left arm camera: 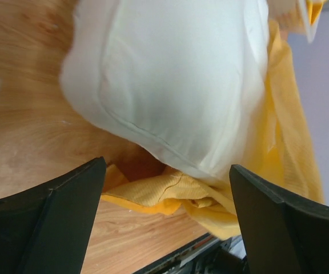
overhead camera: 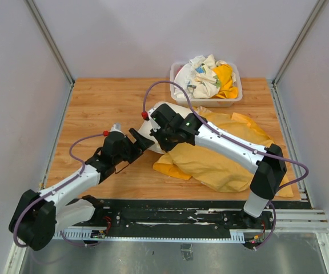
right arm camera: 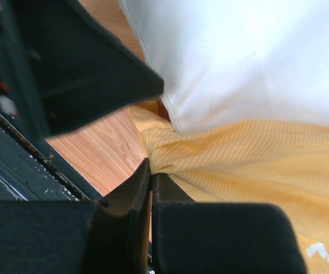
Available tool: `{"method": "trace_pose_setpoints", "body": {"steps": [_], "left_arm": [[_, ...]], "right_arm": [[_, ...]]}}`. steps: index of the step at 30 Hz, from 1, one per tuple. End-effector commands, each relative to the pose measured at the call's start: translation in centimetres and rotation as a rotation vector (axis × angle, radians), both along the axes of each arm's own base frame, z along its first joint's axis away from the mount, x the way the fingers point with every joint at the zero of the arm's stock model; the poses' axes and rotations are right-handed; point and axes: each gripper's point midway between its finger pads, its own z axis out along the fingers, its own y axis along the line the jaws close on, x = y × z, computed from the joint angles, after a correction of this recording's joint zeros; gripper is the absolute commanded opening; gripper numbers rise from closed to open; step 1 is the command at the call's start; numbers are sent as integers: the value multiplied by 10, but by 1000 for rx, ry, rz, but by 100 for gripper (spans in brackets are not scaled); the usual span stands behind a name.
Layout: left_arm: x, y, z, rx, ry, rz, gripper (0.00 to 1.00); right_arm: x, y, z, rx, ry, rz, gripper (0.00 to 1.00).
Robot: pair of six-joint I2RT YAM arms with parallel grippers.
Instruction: Put the pillow into the pillowcase
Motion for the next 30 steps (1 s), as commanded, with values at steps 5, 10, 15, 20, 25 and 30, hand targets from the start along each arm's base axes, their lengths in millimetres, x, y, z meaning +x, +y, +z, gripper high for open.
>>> {"method": "trace_pose_setpoints", "body": {"steps": [5, 10, 15, 20, 25, 30], "left_arm": [[21, 64, 7, 111, -78, 154, 99], [32, 50, -9, 26, -65, 117, 99], [45, 31, -17, -74, -83, 79, 99], [64, 21, -2, -141, -159, 79, 91], [75, 9, 16, -198, -221, 36, 20], [71, -2, 34, -278, -230, -11, 0]], "right_arm": [[-11, 9, 18, 84, -6, 20, 1], [-12, 11, 20, 84, -12, 29, 1], [-10, 14, 19, 77, -13, 32, 1], [-6, 20, 18, 72, -14, 36, 1], [-1, 27, 18, 65, -18, 46, 1], [8, 35, 23, 53, -40, 65, 1]]}}
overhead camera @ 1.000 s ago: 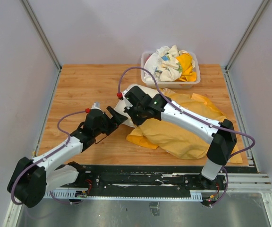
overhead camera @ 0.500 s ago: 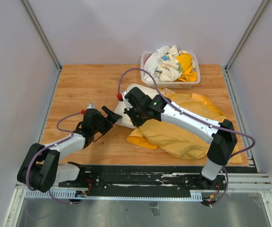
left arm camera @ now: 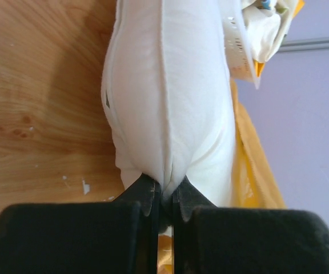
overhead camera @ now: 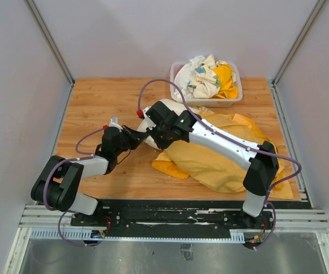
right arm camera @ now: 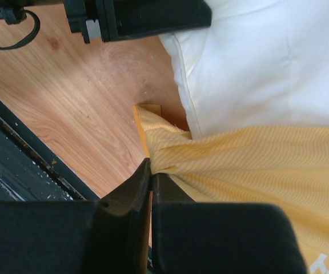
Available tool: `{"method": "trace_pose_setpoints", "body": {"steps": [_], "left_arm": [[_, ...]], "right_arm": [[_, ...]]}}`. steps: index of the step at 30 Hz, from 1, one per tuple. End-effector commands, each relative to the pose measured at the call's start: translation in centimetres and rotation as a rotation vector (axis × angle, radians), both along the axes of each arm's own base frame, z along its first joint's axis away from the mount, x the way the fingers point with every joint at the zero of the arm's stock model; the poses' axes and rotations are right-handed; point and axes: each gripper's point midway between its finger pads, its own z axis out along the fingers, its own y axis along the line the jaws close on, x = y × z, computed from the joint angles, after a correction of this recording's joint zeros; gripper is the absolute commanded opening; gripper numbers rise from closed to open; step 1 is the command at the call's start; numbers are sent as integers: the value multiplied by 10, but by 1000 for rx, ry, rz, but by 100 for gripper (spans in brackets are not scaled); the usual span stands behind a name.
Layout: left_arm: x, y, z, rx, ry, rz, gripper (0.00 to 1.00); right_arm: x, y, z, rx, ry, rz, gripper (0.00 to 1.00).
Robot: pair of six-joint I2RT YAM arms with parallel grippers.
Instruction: Put the pillow into the pillowcase
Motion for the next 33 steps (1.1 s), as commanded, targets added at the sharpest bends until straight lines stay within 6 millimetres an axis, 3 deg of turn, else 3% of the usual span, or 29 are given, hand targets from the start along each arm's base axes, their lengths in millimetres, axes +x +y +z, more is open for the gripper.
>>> {"method": "trace_pose_setpoints", "body": {"steps": [1, 7, 14, 20, 24, 31, 33], "left_arm": [[0, -18, 49, -124, -119, -77, 0], [-19, -31, 90, -121, -191, -98, 0], [-35, -35, 114, -128, -227, -107, 0], [-36, -16, 141, -61, -303, -21, 0], [-41, -24, 123, -52, -260, -63, 0], [-57, -28, 63, -20, -135, -100, 1], [-61, -25, 51, -2, -103, -99, 8]], "right_arm": [[7, 24, 25, 55, -57, 55, 1], [21, 41, 48, 79, -109, 83, 1], [33, 59, 82, 124, -168, 118, 1], [36, 63, 111, 166, -216, 134, 1], [34, 65, 105, 164, -207, 143, 1], [16, 54, 62, 133, -119, 136, 1], [7, 45, 43, 113, -78, 132, 1]]}}
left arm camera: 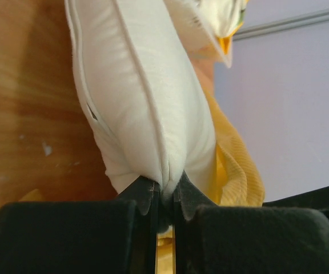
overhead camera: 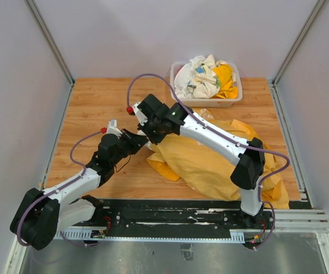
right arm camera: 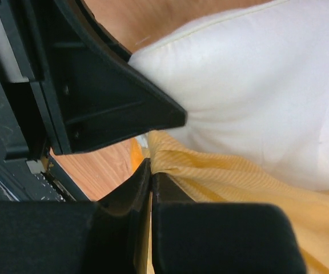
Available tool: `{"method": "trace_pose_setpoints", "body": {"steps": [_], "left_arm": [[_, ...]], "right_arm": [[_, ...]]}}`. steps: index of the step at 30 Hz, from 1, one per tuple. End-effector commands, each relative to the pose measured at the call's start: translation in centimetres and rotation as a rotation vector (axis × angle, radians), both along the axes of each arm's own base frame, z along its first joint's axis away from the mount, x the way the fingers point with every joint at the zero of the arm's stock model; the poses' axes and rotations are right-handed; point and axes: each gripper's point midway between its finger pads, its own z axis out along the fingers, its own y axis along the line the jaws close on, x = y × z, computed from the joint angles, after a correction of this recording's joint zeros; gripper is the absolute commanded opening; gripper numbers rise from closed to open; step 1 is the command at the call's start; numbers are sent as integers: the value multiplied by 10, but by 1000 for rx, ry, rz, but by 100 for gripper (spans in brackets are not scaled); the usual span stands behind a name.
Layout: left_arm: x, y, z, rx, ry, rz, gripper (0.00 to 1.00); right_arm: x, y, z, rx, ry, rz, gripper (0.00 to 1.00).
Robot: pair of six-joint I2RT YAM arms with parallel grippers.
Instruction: Put the pillow into the pillowcase
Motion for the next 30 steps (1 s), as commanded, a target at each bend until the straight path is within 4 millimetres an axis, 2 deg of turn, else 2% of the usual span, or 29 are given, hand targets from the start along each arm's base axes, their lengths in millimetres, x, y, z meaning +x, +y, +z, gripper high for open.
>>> {"method": "trace_pose_setpoints", "body": {"steps": [1, 3, 7, 10, 12, 15, 19, 21, 22, 23, 26, 30], "left_arm": [[-22, -9, -23, 18, 57, -82, 17], [-25, -4, -29, 41, 81, -61, 39], [-31, 12, -41, 117, 143, -12, 53], [-28, 29, -36, 165, 145, 64, 65], [-18, 43, -26, 178, 121, 128, 74], [-2, 57, -13, 179, 87, 166, 77], [24, 55, -3, 205, 59, 133, 80], [37, 49, -5, 231, 69, 98, 80], [45, 48, -15, 255, 97, 88, 80], [52, 45, -16, 260, 99, 68, 81], [75, 33, -15, 253, 80, -8, 81], [108, 17, -20, 292, 41, -84, 84]], "right_arm": [[-18, 11, 8, 118, -4, 22, 1], [-26, 3, -5, 97, 26, 16, 1], [-46, -15, -32, 54, 102, 9, 1], [-59, -28, -46, 34, 133, 9, 1], [-67, -36, -55, 26, 150, 6, 3], [-77, -49, -63, 18, 174, 2, 11], [-79, -63, -64, 1, 151, -29, 36], [-76, -67, -58, 2, 128, -41, 40], [-75, -68, -55, 4, 119, -44, 43], [-72, -69, -49, 6, 100, -53, 47], [-57, -76, -33, -5, 33, -117, 50], [-21, -99, -15, 1, -29, -299, 52]]}}
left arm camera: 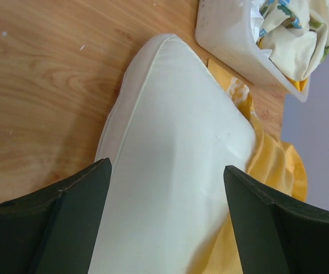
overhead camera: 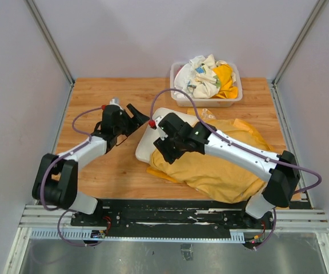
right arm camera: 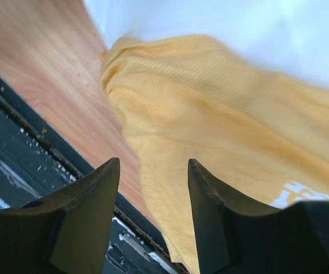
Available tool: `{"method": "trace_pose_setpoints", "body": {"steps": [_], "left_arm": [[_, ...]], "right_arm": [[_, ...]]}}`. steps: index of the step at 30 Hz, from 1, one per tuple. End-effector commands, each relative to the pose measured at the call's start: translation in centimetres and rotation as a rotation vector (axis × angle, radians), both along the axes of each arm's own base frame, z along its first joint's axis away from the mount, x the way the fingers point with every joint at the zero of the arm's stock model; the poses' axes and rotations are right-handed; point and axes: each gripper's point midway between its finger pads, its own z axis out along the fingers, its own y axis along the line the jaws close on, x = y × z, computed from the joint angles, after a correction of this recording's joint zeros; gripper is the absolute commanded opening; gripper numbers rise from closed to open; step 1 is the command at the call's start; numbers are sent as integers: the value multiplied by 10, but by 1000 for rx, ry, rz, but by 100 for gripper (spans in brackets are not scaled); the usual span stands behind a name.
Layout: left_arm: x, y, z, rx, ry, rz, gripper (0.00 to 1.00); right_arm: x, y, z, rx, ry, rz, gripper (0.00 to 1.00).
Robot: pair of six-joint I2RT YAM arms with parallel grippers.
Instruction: Put the pillow into the pillowcase
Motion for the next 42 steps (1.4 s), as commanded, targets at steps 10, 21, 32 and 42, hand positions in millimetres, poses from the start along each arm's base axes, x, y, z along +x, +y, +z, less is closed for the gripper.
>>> {"method": "trace_pose_setpoints", "body": {"steps": [10, 21, 32, 42], "left_arm": [[82, -54, -32, -59, -40, -293, 88], [99, -83, -48, -115, -49, -425, 80], [86, -94, -68, -129, -11, -454, 40], [82, -93, -69, -142, -3, -452, 23]], "right_arm": [[124, -80, 36, -44, -126, -534, 52], [177, -127, -16, -160, 2, -729, 50], [209, -154, -43, -230, 26, -833, 53], [216, -156, -69, -248, 112, -838, 49]]}}
